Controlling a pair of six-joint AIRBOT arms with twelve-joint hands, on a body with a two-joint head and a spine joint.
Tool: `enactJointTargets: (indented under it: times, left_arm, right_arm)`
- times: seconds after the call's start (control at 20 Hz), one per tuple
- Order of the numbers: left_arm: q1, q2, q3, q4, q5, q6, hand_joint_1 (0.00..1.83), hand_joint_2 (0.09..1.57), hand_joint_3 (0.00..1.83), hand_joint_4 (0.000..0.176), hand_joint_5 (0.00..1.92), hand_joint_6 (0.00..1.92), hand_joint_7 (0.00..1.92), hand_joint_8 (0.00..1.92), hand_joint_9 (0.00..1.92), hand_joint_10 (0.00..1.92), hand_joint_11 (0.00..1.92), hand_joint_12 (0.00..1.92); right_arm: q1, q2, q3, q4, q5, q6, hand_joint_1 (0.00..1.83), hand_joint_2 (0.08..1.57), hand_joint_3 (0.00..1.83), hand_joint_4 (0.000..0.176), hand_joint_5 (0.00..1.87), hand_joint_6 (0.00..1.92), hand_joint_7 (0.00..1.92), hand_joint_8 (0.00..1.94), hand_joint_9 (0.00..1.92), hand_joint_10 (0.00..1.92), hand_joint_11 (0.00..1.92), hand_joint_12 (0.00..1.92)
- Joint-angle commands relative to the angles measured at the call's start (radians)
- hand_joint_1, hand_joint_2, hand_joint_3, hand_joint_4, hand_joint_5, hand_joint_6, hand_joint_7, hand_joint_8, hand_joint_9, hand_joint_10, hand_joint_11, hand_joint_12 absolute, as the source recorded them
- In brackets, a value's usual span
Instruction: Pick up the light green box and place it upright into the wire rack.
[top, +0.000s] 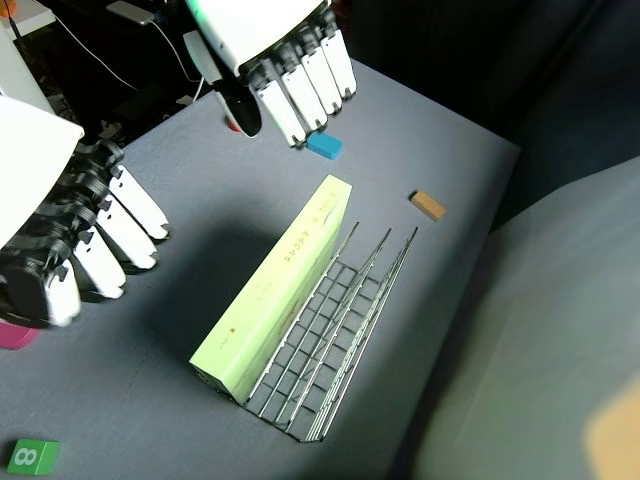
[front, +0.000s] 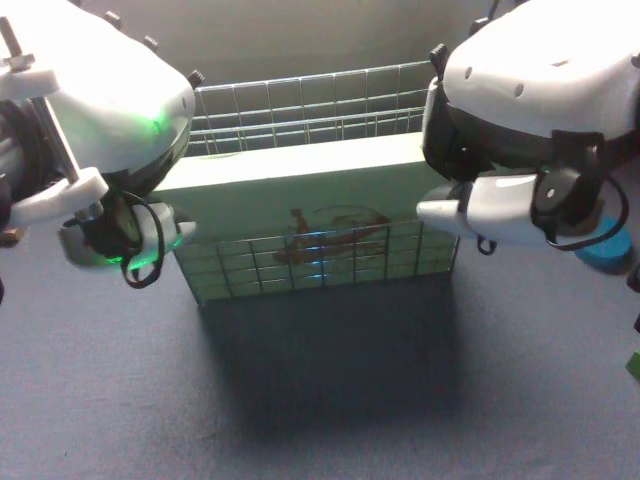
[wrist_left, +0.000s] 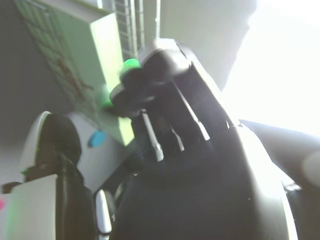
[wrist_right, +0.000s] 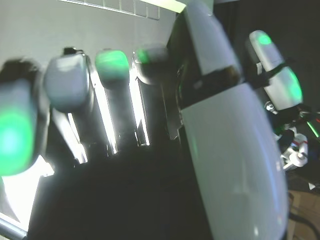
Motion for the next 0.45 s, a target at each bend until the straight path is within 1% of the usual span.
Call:
enactJointTargets:
  times: [0.0,0.05,0.1,0.15,0.2,0.25,0.4]
  left_arm:
    - [-0.012,-0.006,-0.005,0.087,-0.008,0.005,0.51,1.33,0.01,0.000,1.06,1.92,1.14,1.92,1.15,1.92,1.23,1.92]
    - [-0.015,-0.011,-0.005,0.087,-0.007,0.004,0.48,1.36,0.01,0.000,1.13,1.92,1.26,1.92,1.27,1.92,1.36,1.92]
    - [-0.016,-0.014,-0.004,0.087,-0.004,0.004,0.49,1.37,0.01,0.000,1.14,1.92,1.27,1.92,1.30,1.92,1.39,1.92]
    - [-0.018,-0.018,-0.004,0.087,-0.001,0.004,0.49,1.37,0.00,0.000,1.14,1.92,1.27,1.92,1.31,1.92,1.41,1.92]
    - [-0.019,-0.022,-0.004,0.087,0.001,0.004,0.49,1.37,0.00,0.000,1.14,1.92,1.28,1.92,1.31,1.92,1.41,1.92]
    - [-0.021,-0.024,-0.004,0.087,0.005,0.004,0.50,1.38,0.00,0.000,1.14,1.92,1.28,1.92,1.31,1.92,1.41,1.92]
    - [-0.024,-0.025,-0.004,0.087,0.008,0.004,0.50,1.38,0.00,0.000,1.14,1.92,1.27,1.92,1.31,1.92,1.41,1.92]
  right_arm:
    - [0.015,-0.001,-0.002,-0.056,0.033,0.001,0.62,1.38,0.02,0.000,1.15,1.92,1.35,1.94,1.59,1.92,1.84,1.92]
    - [0.017,0.000,-0.002,-0.056,0.033,0.002,0.61,1.47,0.00,0.000,1.19,1.92,1.38,1.94,1.61,1.92,1.86,1.92]
    - [0.017,0.000,-0.002,-0.056,0.034,0.003,0.61,1.48,0.00,0.075,1.21,1.92,1.38,1.94,1.62,1.92,1.86,1.92]
    - [0.015,0.000,-0.002,-0.056,0.035,0.004,0.62,1.49,0.00,0.156,1.22,1.92,1.38,1.94,1.62,1.92,1.86,1.92]
    - [0.014,0.000,-0.002,-0.056,0.037,0.004,0.62,1.49,0.00,0.172,1.23,1.92,1.39,1.94,1.62,1.92,1.87,1.92]
    - [0.014,0.000,-0.002,-0.056,0.040,0.004,0.62,1.49,0.00,0.175,1.23,1.92,1.39,1.94,1.62,1.92,1.87,1.92]
    - [0.019,0.000,-0.002,-0.056,0.046,0.004,0.62,1.49,0.00,0.176,1.23,1.92,1.39,1.94,1.62,1.92,1.87,1.92]
